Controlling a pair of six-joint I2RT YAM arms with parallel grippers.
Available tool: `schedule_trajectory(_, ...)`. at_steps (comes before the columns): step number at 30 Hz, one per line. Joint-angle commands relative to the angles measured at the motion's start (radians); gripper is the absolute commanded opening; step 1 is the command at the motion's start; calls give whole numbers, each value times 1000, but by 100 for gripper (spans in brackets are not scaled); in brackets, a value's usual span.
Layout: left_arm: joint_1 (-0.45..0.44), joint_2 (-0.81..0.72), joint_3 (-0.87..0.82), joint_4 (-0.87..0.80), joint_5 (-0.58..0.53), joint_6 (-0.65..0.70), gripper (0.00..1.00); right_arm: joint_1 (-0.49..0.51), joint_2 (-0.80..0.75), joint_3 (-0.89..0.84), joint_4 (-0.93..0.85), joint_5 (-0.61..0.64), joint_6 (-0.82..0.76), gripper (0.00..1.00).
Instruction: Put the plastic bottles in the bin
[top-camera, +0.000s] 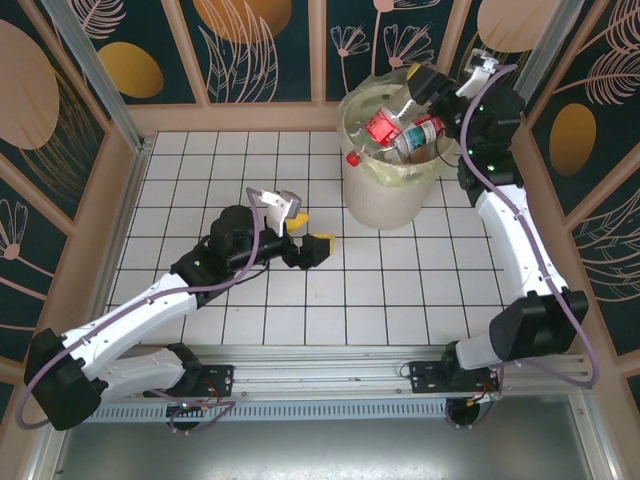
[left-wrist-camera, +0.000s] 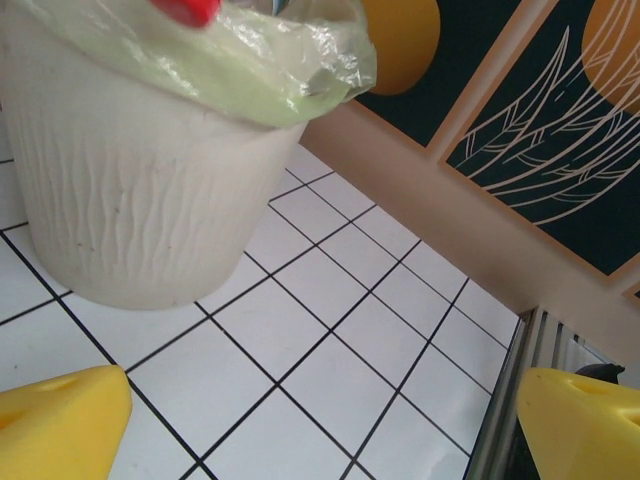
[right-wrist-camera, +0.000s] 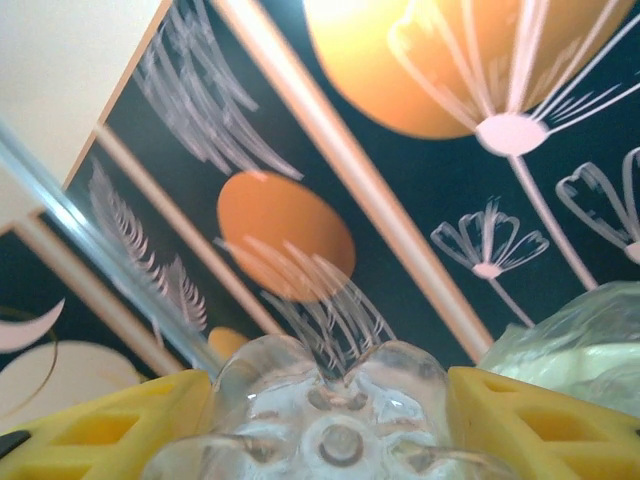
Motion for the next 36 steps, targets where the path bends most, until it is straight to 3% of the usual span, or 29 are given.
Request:
schedule_trajectory(1, -4, 3, -6, 37, 12, -29, 99, -40, 49, 49, 136, 22, 99, 51)
schedule_trajectory(12, -4, 39, 15, 36, 35, -38, 99, -97, 248, 192, 167, 8, 197, 51)
schedule_trajectory(20, -4, 33, -8, 47, 42, -30, 99, -99, 352, 276, 76, 9, 186, 52)
schedule_trajectory(27, -4, 91, 33, 31, 72, -21, 99, -93, 419, 340, -24, -29, 152, 58)
schedule_trajectory(36, -5, 69, 23, 19, 40, -23, 99, -107, 407, 355, -106, 18, 55, 70)
